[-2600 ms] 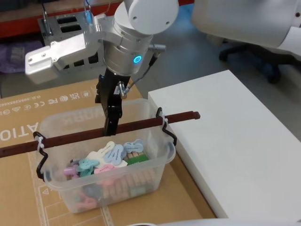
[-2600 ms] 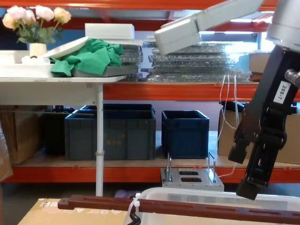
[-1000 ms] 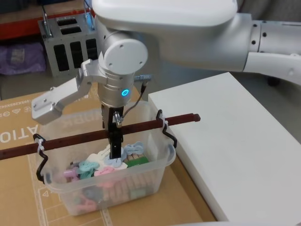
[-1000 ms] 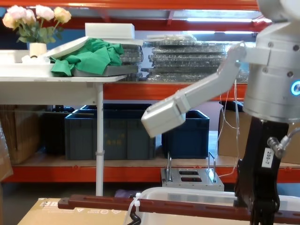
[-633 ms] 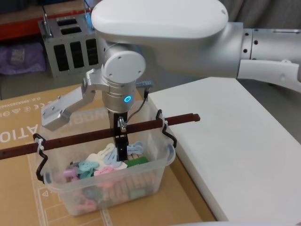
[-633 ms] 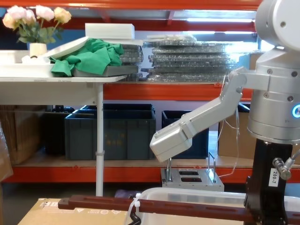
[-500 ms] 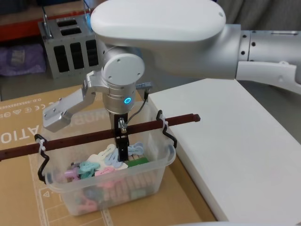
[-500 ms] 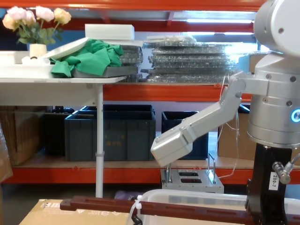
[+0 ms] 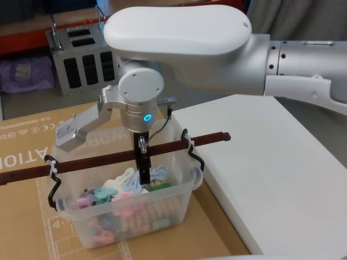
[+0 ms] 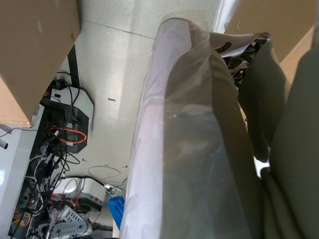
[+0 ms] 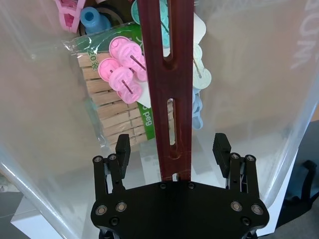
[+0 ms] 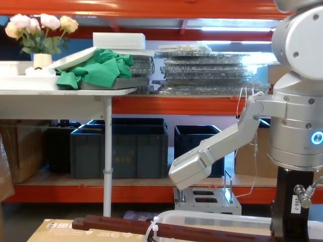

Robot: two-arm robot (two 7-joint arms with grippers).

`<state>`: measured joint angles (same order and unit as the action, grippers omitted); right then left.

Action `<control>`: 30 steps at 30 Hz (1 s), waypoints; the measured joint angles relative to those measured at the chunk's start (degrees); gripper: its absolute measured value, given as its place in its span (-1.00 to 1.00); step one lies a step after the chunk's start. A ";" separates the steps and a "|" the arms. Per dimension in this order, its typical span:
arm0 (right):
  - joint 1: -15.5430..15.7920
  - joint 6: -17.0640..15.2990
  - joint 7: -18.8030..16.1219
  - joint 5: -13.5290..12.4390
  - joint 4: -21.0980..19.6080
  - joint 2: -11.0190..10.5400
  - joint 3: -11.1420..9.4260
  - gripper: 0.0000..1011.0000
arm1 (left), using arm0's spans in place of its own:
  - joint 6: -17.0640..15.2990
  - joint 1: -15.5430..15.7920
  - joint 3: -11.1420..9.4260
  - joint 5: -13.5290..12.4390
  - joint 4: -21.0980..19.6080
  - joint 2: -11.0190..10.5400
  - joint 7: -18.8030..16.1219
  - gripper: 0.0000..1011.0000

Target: Use one hand to grasp the basket and place it at the designated location.

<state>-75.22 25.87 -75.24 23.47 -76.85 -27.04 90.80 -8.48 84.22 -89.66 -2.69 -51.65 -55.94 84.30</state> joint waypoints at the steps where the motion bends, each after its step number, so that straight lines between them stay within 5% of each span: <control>1: 0.06 -0.10 0.00 0.02 0.20 0.12 0.01 0.98 | 0.00 0.00 0.00 0.00 0.00 0.00 0.00 -1.00; 7: 0.10 -0.35 0.02 -0.62 0.08 -0.09 -0.62 0.86 | 0.00 0.00 0.00 0.00 0.00 0.00 0.00 -1.00; 30: -0.08 -0.85 0.76 -3.00 -2.25 -1.94 -3.29 -0.44 | 0.00 0.00 0.00 0.00 0.00 0.00 0.00 -1.00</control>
<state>-75.30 25.02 -74.48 20.47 -79.11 -28.98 87.52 -8.48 84.22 -89.66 -2.69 -51.65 -55.95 84.30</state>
